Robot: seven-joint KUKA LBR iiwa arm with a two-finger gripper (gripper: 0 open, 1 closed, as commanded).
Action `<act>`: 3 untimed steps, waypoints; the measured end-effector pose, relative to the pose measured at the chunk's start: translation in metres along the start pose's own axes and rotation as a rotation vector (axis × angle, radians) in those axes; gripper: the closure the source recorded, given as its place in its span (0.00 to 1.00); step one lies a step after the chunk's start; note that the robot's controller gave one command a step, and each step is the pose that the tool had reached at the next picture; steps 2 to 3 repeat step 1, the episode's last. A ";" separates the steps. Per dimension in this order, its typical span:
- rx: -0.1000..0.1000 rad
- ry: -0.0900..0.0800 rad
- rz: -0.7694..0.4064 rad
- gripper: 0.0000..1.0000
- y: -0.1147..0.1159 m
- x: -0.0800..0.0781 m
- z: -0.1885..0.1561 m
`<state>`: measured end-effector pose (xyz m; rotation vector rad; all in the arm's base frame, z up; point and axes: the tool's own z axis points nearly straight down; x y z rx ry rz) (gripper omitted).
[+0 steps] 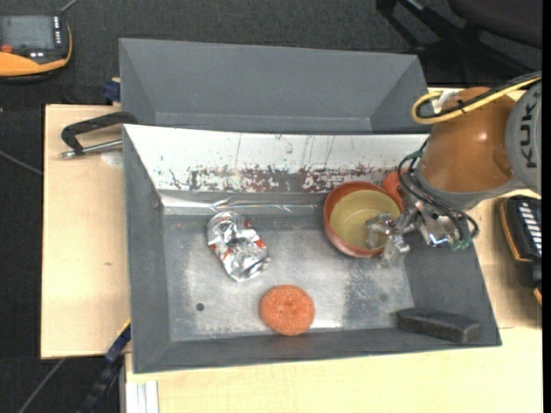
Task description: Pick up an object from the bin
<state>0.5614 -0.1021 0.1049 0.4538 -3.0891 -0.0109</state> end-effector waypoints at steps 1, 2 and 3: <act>0.006 -0.010 -0.046 1.00 -0.027 0.025 -0.102; 0.006 -0.010 -0.046 1.00 -0.027 0.025 -0.102; 0.006 -0.010 -0.046 1.00 -0.027 0.025 -0.102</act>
Offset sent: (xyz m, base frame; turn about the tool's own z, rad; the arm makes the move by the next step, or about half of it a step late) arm -0.0160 -0.0315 0.0967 -0.0500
